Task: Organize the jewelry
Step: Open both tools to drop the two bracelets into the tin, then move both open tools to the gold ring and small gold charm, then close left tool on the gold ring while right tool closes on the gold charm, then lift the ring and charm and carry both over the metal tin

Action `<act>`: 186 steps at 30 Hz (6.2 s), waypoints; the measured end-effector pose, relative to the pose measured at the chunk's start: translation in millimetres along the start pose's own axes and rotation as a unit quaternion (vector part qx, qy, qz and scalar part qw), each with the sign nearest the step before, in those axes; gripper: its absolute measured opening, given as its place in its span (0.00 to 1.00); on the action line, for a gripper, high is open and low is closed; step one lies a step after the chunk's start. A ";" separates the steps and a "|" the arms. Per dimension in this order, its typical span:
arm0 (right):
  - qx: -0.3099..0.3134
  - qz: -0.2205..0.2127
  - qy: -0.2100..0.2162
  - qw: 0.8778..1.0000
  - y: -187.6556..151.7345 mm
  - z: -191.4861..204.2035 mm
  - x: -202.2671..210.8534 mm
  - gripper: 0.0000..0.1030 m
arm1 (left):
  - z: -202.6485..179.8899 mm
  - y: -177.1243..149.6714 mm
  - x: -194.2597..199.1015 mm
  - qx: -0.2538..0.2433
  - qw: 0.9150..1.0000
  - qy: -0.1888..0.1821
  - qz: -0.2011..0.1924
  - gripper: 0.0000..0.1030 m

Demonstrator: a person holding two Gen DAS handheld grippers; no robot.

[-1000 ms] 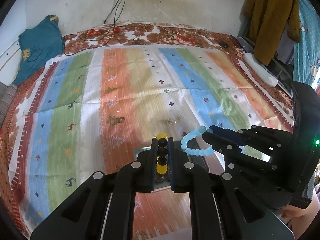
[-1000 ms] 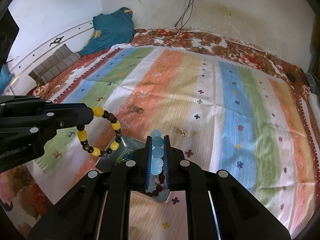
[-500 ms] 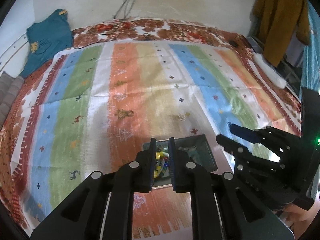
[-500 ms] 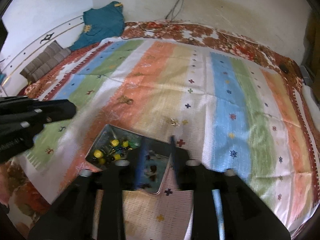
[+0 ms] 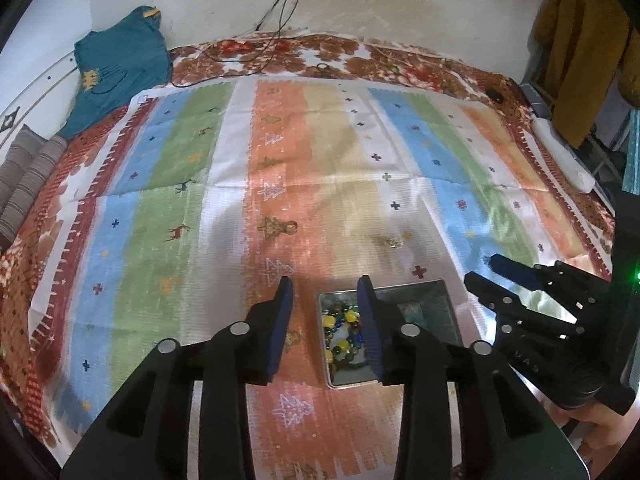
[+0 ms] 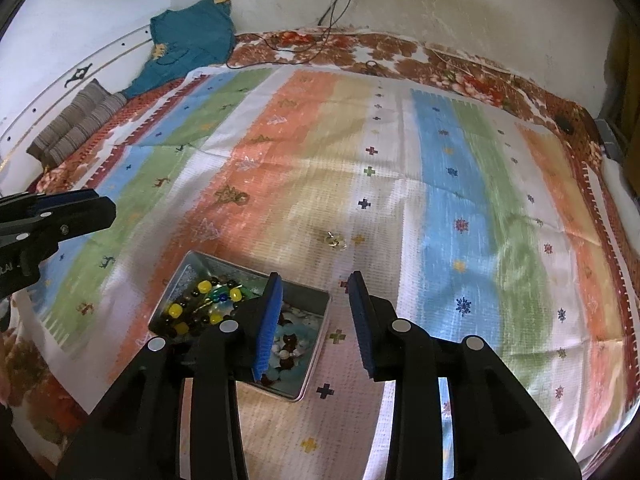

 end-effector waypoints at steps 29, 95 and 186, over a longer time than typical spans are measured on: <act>0.001 0.052 0.012 0.999 25.9 -1.8 -52.8 0.55 | 27.0 36.7 -67.0 0.015 0.998 0.034 0.043 0.60; 0.026 0.181 0.009 0.983 39.5 -11.9 -174.6 0.30 | 38.2 58.2 -218.0 -0.019 0.987 0.033 0.153 0.38; 0.007 0.012 0.060 0.998 17.2 11.5 2.9 0.22 | -43.8 11.9 -9.3 -0.085 0.996 -0.026 0.020 0.18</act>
Point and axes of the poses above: each gripper's, at about its wrist camera, not at the fingertips, and x roughly against the way its jaws point, z to its left, y to its top, the point moved 7 cm from there along -x, roughly the way its jaws point, and after that the axes turned 4 degrees about z, right-handed, at the moved point
